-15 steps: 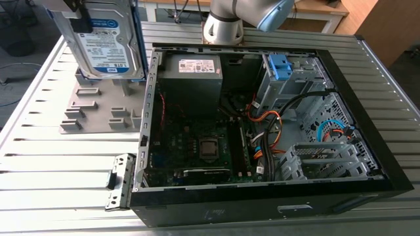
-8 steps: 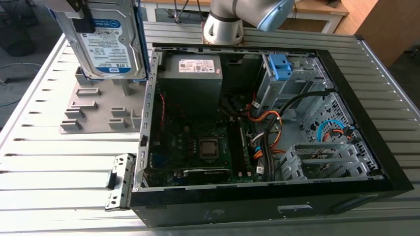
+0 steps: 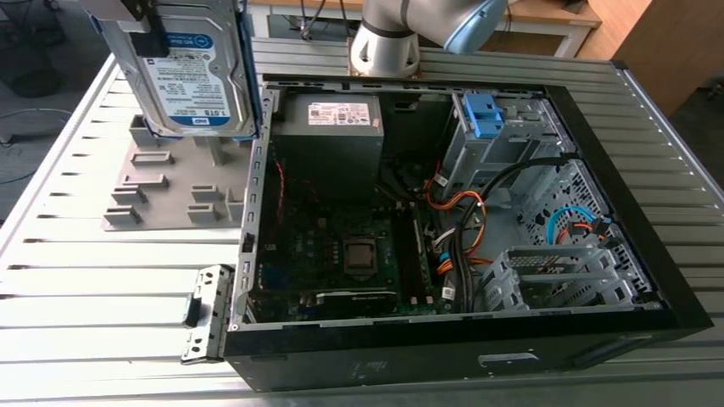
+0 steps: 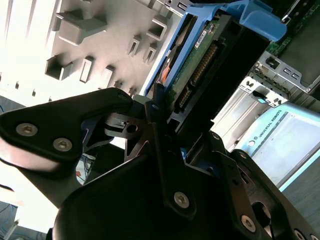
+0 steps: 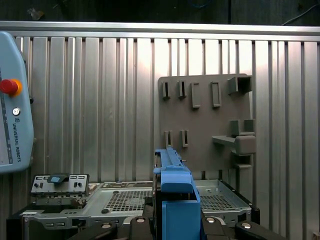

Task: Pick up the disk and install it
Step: 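Pick up the disk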

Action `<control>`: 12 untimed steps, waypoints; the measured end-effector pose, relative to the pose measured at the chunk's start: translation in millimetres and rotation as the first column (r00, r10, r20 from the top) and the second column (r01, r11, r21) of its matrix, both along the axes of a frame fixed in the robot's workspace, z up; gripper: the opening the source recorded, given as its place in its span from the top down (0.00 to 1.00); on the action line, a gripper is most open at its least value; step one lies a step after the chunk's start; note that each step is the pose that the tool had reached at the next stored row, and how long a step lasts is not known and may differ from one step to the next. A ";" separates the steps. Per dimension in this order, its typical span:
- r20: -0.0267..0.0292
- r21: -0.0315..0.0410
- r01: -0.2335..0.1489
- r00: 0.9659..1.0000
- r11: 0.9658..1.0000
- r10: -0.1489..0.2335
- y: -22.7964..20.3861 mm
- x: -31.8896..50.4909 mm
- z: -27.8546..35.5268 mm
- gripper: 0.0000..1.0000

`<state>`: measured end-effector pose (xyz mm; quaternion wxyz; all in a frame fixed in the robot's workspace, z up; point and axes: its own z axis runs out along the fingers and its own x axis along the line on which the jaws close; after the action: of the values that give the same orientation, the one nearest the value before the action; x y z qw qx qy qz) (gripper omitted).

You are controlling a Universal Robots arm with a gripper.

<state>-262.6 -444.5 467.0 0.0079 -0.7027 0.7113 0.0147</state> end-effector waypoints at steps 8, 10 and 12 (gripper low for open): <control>0.000 0.000 0.000 1.000 1.000 0.000 0.0 4.4 0.0 0.64; 0.000 0.000 0.000 1.000 1.000 0.000 0.0 5.9 0.0 0.64; 0.000 0.000 0.000 1.000 1.000 0.000 0.0 7.4 0.0 0.64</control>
<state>-255.3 -444.5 467.0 0.0078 -0.7028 0.7112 0.0147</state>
